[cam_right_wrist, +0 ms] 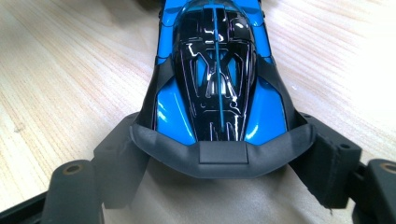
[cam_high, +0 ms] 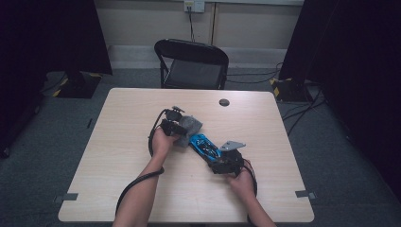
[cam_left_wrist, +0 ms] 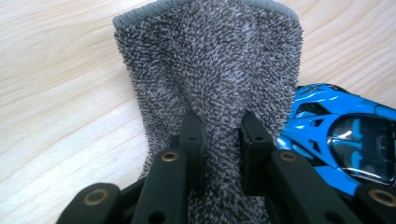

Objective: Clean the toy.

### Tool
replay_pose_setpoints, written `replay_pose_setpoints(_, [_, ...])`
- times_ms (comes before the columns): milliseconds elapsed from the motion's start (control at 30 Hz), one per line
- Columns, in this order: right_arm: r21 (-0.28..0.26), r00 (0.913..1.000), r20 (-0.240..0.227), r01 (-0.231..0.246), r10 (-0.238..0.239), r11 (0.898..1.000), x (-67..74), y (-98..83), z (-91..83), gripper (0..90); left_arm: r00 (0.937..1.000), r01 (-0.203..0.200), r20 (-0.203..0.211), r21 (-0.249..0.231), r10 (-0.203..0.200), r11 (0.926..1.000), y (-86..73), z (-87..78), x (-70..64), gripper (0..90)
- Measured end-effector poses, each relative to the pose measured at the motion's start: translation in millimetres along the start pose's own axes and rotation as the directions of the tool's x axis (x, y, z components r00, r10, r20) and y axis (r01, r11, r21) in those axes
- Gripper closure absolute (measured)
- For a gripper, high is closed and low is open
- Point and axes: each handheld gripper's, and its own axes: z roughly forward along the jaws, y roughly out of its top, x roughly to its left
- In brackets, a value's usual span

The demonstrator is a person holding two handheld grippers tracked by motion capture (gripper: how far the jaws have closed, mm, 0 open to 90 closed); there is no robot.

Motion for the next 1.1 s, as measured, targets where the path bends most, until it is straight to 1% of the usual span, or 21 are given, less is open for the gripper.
replay_pose_setpoints(100, [0.000,1.0000,0.000,0.000,0.000,1.000,0.0,0.0,0.0,24.8,1.0000,0.002,0.001,-0.006,-0.002,1.0000,-1.8,-4.3,1.4,75.1])
replay_pose_setpoints(233, [0.001,1.0000,0.001,0.001,-0.001,1.000,0.1,0.0,-0.2,24.8,0.9999,-0.004,0.015,-0.020,0.004,0.9998,-3.8,-12.9,1.5,75.1])
replay_pose_setpoints(333, [0.001,1.0000,0.000,0.001,-0.001,1.000,0.0,0.0,-0.2,24.8,0.9997,-0.015,0.017,-0.024,0.015,0.9996,-6.3,-18.3,1.5,75.1])
replay_pose_setpoints(500, [0.002,1.0000,0.001,0.000,0.000,1.000,0.3,0.0,-0.3,24.7,0.9996,-0.021,0.020,-0.033,0.022,0.9992,-11.0,-25.0,1.5,75.0])
replay_pose_setpoints(533, [0.002,1.0000,0.001,0.000,0.000,1.000,0.2,0.0,-0.3,24.6,0.9991,-0.032,0.025,-0.036,0.033,0.9988,-14.4,-28.0,0.4,75.1])
replay_pose_setpoints(567, [0.002,1.0000,0.001,0.000,0.000,1.000,0.2,0.0,-0.3,24.6,0.9991,-0.033,0.026,-0.039,0.034,0.9987,-15.7,-28.2,-0.4,75.1])
replay_pose_setpoints(633, [0.003,1.0000,0.002,0.000,0.000,1.000,0.4,0.0,-0.4,24.5,0.9984,-0.051,0.025,-0.034,0.052,0.9981,-19.2,-28.9,-2.2,75.1])
replay_pose_setpoints(667, [0.003,1.0000,0.002,0.000,0.000,1.000,0.4,0.0,-0.5,24.5,0.9983,-0.049,0.030,-0.032,0.050,0.9983,-20.3,-29.1,-3.0,75.1])
replay_pose_setpoints(733, [0.003,1.0000,0.002,0.001,-0.001,1.000,0.2,0.0,-0.5,24.4,0.9975,-0.059,0.036,-0.037,0.060,0.9976,-22.9,-29.6,-5.9,74.9])
replay_pose_setpoints(767, [0.004,1.0000,0.001,0.000,0.000,1.000,0.3,0.0,-0.6,24.3,0.9975,-0.059,0.036,-0.037,0.060,0.9976,-22.9,-29.6,-5.9,74.8])
replay_pose_setpoints(833, [0.004,1.0000,0.000,0.002,-0.002,1.000,0.5,0.1,-0.6,23.4,0.9961,-0.075,0.044,-0.037,0.077,0.9965,-23.9,-30.6,-10.6,74.6])
replay_pose_setpoints(867, [0.007,1.0000,-0.001,0.005,-0.005,1.000,0.8,0.1,-0.5,21.8,0.9957,-0.076,0.049,-0.039,0.078,0.9963,-23.8,-31.2,-12.2,74.5])
replay_pose_setpoints(900, [0.009,0.9999,-0.003,0.011,-0.011,1.000,1.0,0.1,-0.4,20.6,0.9949,-0.087,0.049,-0.038,0.088,0.9955,-23.4,-32.0,-13.5,74.5])
replay_pose_setpoints(967, [0.010,0.9999,-0.004,0.014,-0.014,1.000,1.5,-0.3,-0.8,20.0,0.9945,-0.090,0.049,-0.046,0.092,0.9949,-22.5,-33.3,-16.1,74.5])
replay_pose_setpoints(1100, [0.001,0.9998,0.007,0.021,-0.021,1.000,2.8,-1.4,-2.7,19.0,0.9927,-0.104,0.056,-0.050,0.107,0.9933,-20.4,-36.6,-19.5,74.4])
